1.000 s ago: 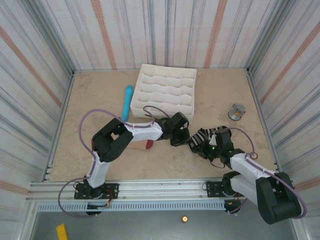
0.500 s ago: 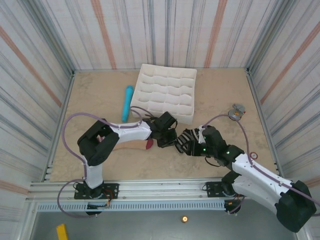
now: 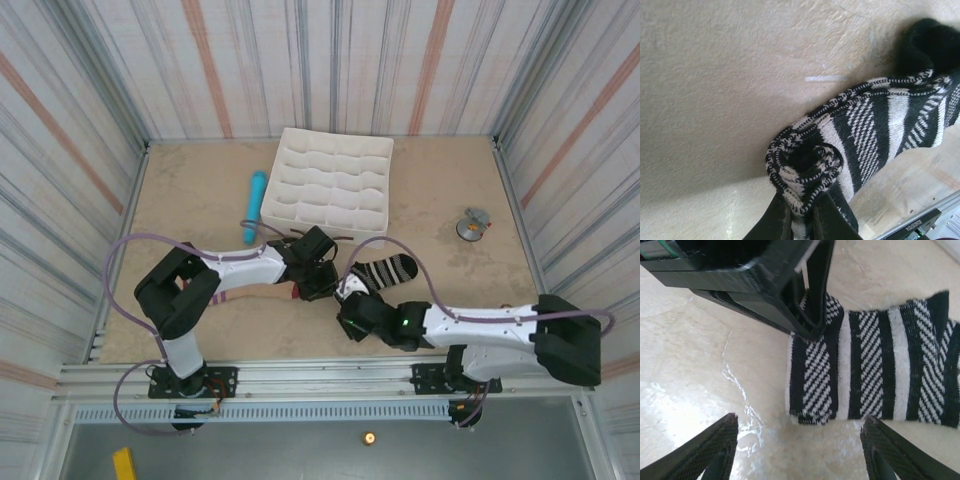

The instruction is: Roll the socks

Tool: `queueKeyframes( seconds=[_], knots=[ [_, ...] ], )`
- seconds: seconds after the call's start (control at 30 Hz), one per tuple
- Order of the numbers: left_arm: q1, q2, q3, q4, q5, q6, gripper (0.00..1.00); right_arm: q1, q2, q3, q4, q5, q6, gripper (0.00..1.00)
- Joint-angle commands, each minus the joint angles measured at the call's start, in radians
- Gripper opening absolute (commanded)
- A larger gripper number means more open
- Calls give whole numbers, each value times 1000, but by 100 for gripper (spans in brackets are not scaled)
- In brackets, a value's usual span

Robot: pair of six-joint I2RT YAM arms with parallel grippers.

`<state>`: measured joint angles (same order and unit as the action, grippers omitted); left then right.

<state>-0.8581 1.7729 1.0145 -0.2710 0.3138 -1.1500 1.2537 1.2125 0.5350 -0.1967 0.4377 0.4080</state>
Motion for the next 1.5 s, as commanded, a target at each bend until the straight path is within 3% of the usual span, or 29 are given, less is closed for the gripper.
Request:
queueKeyframes(
  seconds=[0.0, 0.27, 0.83, 1.13, 1.47],
  knots=[
    [8, -26, -25, -38, 24, -20, 0, 35, 84, 47, 45, 154, -77, 66],
    [28, -22, -25, -45, 55, -8, 0, 52, 159, 10, 142, 237, -87, 58],
    [51, -19, -47, -14, 90, -11, 0, 67, 295, 20, 203, 223, -86, 51],
    [51, -20, -55, -1, 98, -17, 0, 113, 292, 46, 184, 331, -114, 53],
    [51, -19, -51, 2, 101, -20, 0, 110, 361, 44, 205, 294, -85, 30]
  ],
)
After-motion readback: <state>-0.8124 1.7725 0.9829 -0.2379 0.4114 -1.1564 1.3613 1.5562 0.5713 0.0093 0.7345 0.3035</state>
